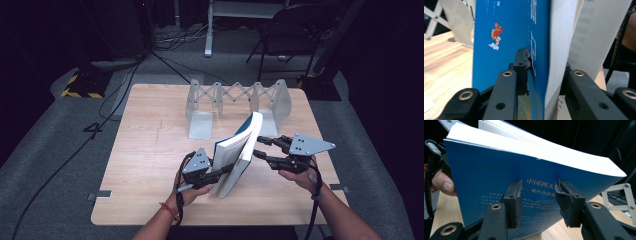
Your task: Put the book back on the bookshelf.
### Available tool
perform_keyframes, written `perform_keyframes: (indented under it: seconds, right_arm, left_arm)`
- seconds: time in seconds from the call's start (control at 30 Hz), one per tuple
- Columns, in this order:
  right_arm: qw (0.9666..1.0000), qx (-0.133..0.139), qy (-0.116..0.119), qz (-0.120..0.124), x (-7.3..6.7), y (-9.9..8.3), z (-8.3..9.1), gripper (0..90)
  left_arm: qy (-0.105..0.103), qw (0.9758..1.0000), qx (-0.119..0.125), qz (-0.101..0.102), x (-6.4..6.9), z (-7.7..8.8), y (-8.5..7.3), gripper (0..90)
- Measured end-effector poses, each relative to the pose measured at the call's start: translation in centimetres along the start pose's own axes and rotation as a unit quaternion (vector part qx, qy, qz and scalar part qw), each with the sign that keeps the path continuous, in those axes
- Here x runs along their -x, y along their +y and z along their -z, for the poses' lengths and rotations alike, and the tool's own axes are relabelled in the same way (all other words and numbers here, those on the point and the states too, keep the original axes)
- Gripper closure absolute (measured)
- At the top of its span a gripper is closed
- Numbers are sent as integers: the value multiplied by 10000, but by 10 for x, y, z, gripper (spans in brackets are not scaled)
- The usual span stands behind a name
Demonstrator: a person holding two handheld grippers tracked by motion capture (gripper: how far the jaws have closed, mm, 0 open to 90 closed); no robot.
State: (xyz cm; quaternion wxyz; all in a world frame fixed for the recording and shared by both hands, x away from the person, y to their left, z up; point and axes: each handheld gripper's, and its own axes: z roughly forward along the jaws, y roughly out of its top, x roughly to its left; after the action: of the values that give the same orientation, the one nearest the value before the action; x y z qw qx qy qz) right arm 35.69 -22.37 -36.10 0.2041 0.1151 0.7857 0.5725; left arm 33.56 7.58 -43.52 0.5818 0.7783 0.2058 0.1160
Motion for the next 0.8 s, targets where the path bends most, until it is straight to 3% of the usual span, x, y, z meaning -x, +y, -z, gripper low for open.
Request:
perform_keyframes:
  seconds: [0.23,0.37,0.47,0.63,0.8]
  right_arm:
    - [9997,-105,125,156,-16,4,-10,537]
    - [9991,-235,253,232,-23,3,-19,533]
    - [9985,-338,340,269,-28,1,-26,532]
    - [9975,-465,436,320,-35,-3,-37,528]
    - [9972,-534,476,241,-36,-6,-44,518]
  left_arm:
    - [308,9992,-247,-91,0,20,-4,641]
    - [315,9989,-321,-164,2,29,-4,619]
    - [339,9981,-426,-279,8,34,-3,537]
    - [446,9960,-687,-344,19,38,-7,305]
    - [472,9938,-941,-355,36,22,-12,173]
